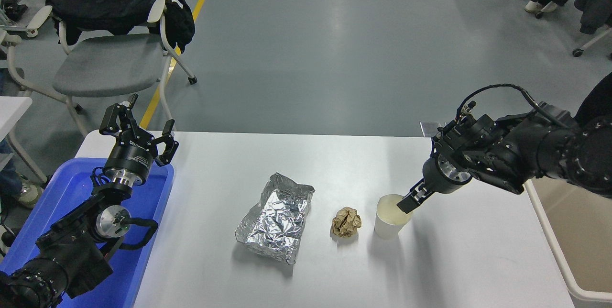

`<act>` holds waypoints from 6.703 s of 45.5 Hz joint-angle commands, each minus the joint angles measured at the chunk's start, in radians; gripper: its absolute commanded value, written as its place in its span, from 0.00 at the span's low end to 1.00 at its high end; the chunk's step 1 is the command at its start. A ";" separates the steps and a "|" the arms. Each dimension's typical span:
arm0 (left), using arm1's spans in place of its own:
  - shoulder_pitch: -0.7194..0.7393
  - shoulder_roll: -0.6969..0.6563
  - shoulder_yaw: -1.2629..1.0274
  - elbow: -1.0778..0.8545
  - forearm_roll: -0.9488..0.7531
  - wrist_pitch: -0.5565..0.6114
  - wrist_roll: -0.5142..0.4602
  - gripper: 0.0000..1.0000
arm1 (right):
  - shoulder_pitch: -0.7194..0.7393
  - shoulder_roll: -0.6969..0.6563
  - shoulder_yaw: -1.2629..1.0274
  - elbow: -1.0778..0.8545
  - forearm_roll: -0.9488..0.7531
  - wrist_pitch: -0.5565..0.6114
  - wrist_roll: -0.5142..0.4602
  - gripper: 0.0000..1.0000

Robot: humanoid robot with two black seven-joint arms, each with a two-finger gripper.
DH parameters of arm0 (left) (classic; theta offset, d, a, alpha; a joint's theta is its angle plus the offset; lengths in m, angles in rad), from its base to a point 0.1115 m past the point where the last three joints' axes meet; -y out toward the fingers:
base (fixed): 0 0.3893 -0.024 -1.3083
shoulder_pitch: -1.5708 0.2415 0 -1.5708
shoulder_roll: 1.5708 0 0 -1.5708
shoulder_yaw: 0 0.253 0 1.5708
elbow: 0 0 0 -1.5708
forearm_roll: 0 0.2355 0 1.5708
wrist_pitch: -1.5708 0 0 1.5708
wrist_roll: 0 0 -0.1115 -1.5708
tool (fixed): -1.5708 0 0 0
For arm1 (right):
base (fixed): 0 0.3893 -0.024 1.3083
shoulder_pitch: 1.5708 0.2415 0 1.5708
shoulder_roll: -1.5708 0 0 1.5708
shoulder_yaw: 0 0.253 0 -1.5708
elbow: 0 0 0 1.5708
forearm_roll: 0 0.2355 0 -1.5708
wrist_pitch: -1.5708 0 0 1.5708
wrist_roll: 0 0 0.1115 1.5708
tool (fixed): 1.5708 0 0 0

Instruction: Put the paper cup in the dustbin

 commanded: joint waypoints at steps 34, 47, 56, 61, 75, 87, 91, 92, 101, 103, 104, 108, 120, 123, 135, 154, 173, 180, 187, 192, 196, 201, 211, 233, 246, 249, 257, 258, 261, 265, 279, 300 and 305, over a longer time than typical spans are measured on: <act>0.000 0.000 0.000 0.000 0.000 0.000 0.000 1.00 | -0.017 -0.004 0.030 -0.018 0.005 0.007 0.063 0.00; 0.000 0.000 0.000 0.000 0.000 0.000 0.000 1.00 | 0.015 -0.045 0.078 -0.020 0.005 0.003 0.063 0.00; 0.000 0.000 0.000 0.000 0.000 0.000 0.000 1.00 | 0.077 -0.119 0.147 -0.012 0.013 0.003 0.063 0.00; 0.000 0.000 0.000 0.000 0.000 0.000 0.000 1.00 | 0.110 -0.157 0.206 -0.005 0.043 0.007 0.064 0.00; 0.000 0.000 0.000 0.000 0.000 0.000 0.000 1.00 | 0.167 -0.208 0.302 0.003 0.198 0.050 0.075 0.00; 0.000 0.000 0.000 0.000 0.000 0.000 0.000 1.00 | 0.163 -0.257 0.455 0.001 0.372 0.145 0.073 0.00; 0.000 0.000 0.000 0.000 0.000 0.000 0.000 1.00 | 0.155 -0.269 0.480 -0.003 0.430 0.158 0.073 0.00; 0.000 0.000 0.000 0.000 0.000 0.000 0.000 1.00 | 0.152 -0.271 0.483 -0.006 0.447 0.159 0.073 0.00; 0.000 0.000 0.000 0.000 0.000 0.000 0.000 1.00 | 0.114 -0.283 0.489 -0.070 0.611 0.148 0.069 0.00; 0.000 0.000 0.000 0.000 0.000 0.000 0.000 1.00 | 0.091 -0.282 0.489 -0.112 0.649 0.145 0.063 0.00; 0.000 0.000 0.000 0.000 0.000 0.000 0.000 1.00 | 0.078 -0.282 0.489 -0.135 0.668 0.145 0.063 0.00; 0.000 0.000 0.000 0.000 0.000 0.000 0.000 1.00 | 0.026 -0.279 0.489 -0.247 0.737 0.141 0.056 0.00; 0.000 0.000 0.000 0.000 0.000 0.000 0.000 1.00 | -0.204 -0.240 0.498 -0.675 0.921 0.141 -0.028 0.00; 0.000 0.000 0.000 0.000 0.000 0.000 0.000 1.00 | -0.245 -0.236 0.522 -0.719 0.935 0.138 -0.075 0.00; 0.000 0.000 0.000 0.000 0.000 0.000 0.000 1.00 | -0.314 -0.251 0.713 -0.743 0.935 -0.009 -0.333 0.00; 0.000 0.000 0.000 0.000 0.000 0.000 0.000 1.00 | -0.439 -0.268 0.743 -0.749 0.935 -0.237 -0.457 0.00; 0.000 0.000 0.000 0.000 0.000 0.000 0.000 1.00 | -0.604 -0.299 0.880 -0.746 0.964 -0.384 -0.479 0.00; 0.000 0.000 0.000 0.000 0.000 0.000 0.000 1.00 | -0.649 -0.297 0.904 -0.746 0.964 -0.395 -0.479 0.00; 0.000 0.000 0.000 0.000 0.000 0.000 0.000 1.00 | -0.692 -0.286 0.906 -0.739 0.965 -0.395 -0.479 0.00; 0.000 0.000 0.000 0.000 0.000 0.000 0.000 1.00 | -0.706 -0.266 0.909 -0.738 0.965 -0.396 -0.479 0.00; 0.000 0.000 0.000 0.000 0.000 0.000 0.000 1.00 | -0.707 -0.256 0.909 -0.738 0.965 -0.396 -0.479 0.00; 0.000 0.000 0.000 0.000 0.000 0.000 0.000 1.00 | -0.707 -0.249 0.909 -0.738 0.965 -0.396 -0.477 0.00; 0.000 0.000 0.000 0.000 0.000 0.000 0.000 1.00 | -0.707 -0.245 0.897 -0.739 0.961 -0.399 -0.476 0.05; 0.000 0.000 0.000 0.000 0.000 0.000 0.000 1.00 | -0.654 -0.234 0.903 -0.729 0.959 -0.401 -0.476 0.99; 0.000 0.000 0.000 0.000 0.000 0.000 0.000 1.00 | -0.413 -0.256 0.909 -0.729 0.961 -0.404 -0.468 0.99; 0.000 0.000 0.000 0.000 0.000 0.000 0.000 1.00 | -0.358 -0.262 0.914 -0.723 0.961 -0.404 -0.467 0.99; 0.000 0.000 0.000 0.000 0.000 0.000 0.000 1.00 | -0.262 -0.263 0.914 -0.660 0.962 -0.402 -0.454 0.99; 0.000 0.000 0.000 0.001 0.000 0.000 0.000 1.00 | -0.253 -0.265 0.914 -0.646 0.962 -0.402 -0.453 0.99; 0.000 0.000 0.000 0.000 0.000 0.000 0.000 1.00 | -0.227 -0.268 0.914 -0.599 0.962 -0.401 -0.447 0.99; 0.000 0.000 0.000 0.000 0.000 0.000 0.000 1.00 | -0.193 -0.292 0.926 -0.536 0.962 -0.402 -0.438 0.99; 0.000 0.000 0.000 0.000 0.000 0.000 0.000 1.00 | -0.192 -0.345 1.467 -0.227 0.959 -0.366 -0.333 1.00; 0.000 0.000 0.000 0.000 0.000 0.000 0.000 1.00 | -0.477 -0.279 1.584 -0.118 0.947 -0.355 -0.045 1.00; 0.000 0.000 0.000 0.000 0.000 0.000 0.000 1.00 | -0.546 -0.243 1.584 -0.118 0.947 -0.355 -0.036 1.00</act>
